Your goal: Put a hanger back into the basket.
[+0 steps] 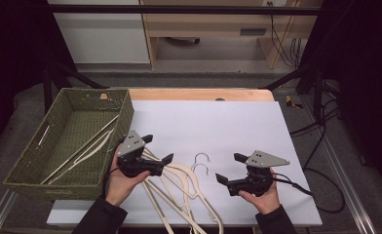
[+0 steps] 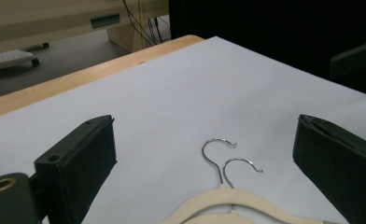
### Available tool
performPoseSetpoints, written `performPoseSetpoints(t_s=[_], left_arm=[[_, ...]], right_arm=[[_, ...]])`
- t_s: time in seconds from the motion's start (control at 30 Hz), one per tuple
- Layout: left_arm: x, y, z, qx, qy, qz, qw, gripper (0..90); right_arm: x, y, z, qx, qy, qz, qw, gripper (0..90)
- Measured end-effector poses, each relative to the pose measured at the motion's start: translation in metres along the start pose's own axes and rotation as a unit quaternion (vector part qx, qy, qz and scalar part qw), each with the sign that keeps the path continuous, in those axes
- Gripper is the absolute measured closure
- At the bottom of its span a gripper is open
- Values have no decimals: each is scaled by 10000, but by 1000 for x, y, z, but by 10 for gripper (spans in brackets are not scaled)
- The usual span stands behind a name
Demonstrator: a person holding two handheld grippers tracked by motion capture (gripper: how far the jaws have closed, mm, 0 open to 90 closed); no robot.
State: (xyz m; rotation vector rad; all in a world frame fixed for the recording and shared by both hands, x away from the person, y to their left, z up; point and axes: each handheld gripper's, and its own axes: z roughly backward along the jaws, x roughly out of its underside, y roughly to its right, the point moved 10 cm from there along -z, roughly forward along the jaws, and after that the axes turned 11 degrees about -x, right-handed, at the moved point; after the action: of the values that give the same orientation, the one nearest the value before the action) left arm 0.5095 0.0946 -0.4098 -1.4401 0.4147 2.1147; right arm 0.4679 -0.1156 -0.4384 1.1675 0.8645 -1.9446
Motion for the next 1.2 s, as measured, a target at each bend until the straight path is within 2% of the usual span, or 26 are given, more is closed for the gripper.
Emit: performPoseSetpoints(t_s=[0.03, 0.1, 0.13, 0.17, 0.27, 0.37, 0.53, 0.57, 0.6, 0.67, 0.83, 0.87, 0.9, 0.93, 1.03, 1.07, 1.2], left_arm=[[3, 4, -10, 24, -101, -20, 9999, 60], [4, 6, -14, 40, -129, -22, 9999, 68], [6, 10, -23, 61, -184, -7, 9998, 70], [6, 10, -23, 61, -184, -7, 9998, 71], [13, 17, -40, 73, -343, -58, 9994, 80], [17, 20, -47, 108, -440, -66, 9990, 95], [31, 30, -69, 231, -797, -204, 9963, 166], [31, 30, -69, 231, -797, -204, 9963, 185], [37, 33, -76, 260, -936, -281, 9949, 218], [40, 35, -80, 286, -1001, -332, 9940, 259], [55, 42, -93, 319, -1315, -549, 9893, 334], [60, 43, -98, 298, -1430, -613, 9874, 366], [60, 43, -98, 298, -1430, -613, 9874, 384], [65, 44, -104, 291, -1547, -640, 9855, 407], [74, 46, -112, 276, -1721, -689, 9823, 467], [74, 46, -112, 276, -1721, -689, 9823, 482], [85, 49, -119, 321, -1982, -777, 9766, 538]], right_arm=[[0, 1, 1, 4, 10, -17, 10000, 68], [1, 1, 2, 26, 14, -12, 10000, 68], [1, 2, 5, 28, 22, -6, 10000, 68], [1, 2, 5, 28, 22, -6, 10000, 68], [1, 2, 8, 15, 93, -52, 9999, 67], [3, 4, 9, 37, 99, -76, 9999, 67], [2, 4, 10, 18, 127, -102, 9999, 67], [2, 4, 10, 30, 121, -90, 9999, 67], [2, 5, 10, 35, 115, -85, 9999, 68], [2, 5, 10, 37, 117, -86, 9999, 68], [2, 5, 11, 52, 126, -94, 9999, 69], [2, 5, 11, 50, 127, -91, 9999, 69], [2, 5, 11, 50, 127, -91, 9999, 69], [2, 5, 11, 43, 125, -94, 9999, 69], [2, 6, 11, 45, 123, -93, 9999, 69], [2, 6, 11, 45, 123, -93, 9999, 69], [2, 5, 11, 42, 121, -97, 9999, 69]])
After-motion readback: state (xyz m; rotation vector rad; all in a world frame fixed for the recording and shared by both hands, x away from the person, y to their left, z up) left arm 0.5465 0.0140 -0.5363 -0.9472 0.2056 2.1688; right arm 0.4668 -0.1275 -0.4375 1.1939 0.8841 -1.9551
